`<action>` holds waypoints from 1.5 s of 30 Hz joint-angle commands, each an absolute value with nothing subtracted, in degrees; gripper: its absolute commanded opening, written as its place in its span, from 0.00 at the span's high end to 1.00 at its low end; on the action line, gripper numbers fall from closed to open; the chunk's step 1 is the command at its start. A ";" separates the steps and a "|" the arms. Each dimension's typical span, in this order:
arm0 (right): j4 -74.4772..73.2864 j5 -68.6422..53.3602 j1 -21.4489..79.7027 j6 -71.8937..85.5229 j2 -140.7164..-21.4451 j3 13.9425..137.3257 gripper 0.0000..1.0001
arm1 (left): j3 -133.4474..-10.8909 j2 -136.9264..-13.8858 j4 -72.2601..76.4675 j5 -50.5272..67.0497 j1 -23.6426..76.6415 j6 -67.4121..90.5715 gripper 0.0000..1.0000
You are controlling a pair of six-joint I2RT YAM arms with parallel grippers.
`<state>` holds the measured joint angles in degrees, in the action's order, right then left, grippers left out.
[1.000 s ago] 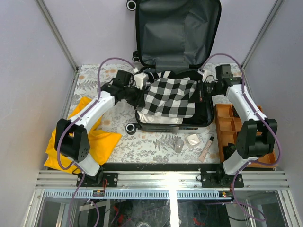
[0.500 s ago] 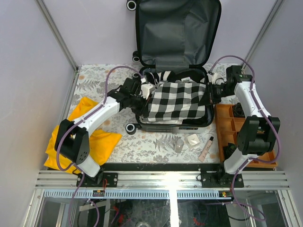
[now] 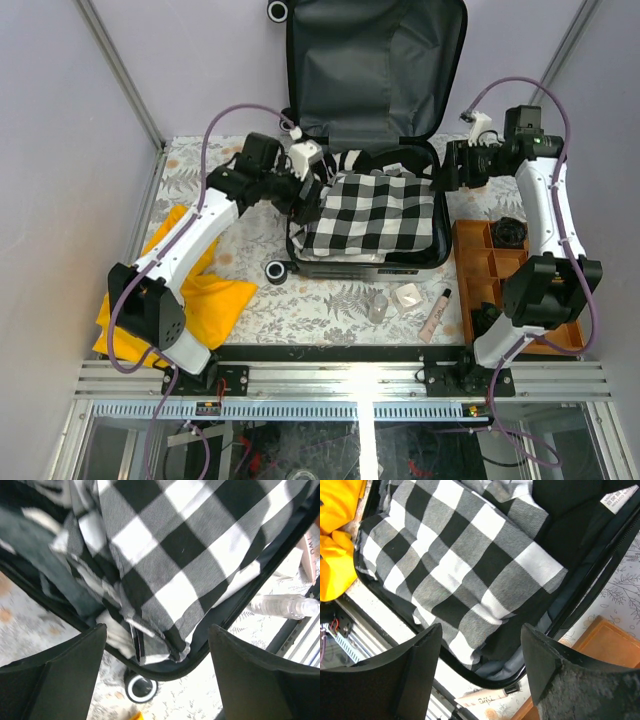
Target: Pack the luggage
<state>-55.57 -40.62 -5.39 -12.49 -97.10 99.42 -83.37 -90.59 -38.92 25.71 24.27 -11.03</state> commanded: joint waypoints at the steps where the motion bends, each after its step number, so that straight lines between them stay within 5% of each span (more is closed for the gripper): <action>1: -55.76 -47.92 -3.12 -16.00 -92.93 99.82 0.30 | -91.11 -93.12 -39.48 32.33 24.57 -19.48 0.18; 9: -48.37 -46.53 4.30 -16.23 -97.46 89.01 0.30 | -98.24 -106.41 -34.71 35.64 30.29 -18.98 0.20; 20: -42.73 -36.84 4.00 -25.49 -103.57 76.51 0.33 | -85.97 -111.26 -29.30 28.12 30.62 -24.78 0.24; 31: -49.96 -42.46 4.04 -27.84 -88.99 82.18 0.29 | -80.19 -91.73 -29.56 32.13 29.89 -27.89 0.13; 40: -50.07 -47.02 4.03 -26.57 -76.83 80.10 0.26 | -63.90 -72.72 -27.52 43.82 32.55 -39.70 0.10; 45: -40.54 -47.27 4.04 -18.77 -68.04 72.88 0.20 | -49.62 -67.69 -10.32 45.40 38.51 -29.53 0.06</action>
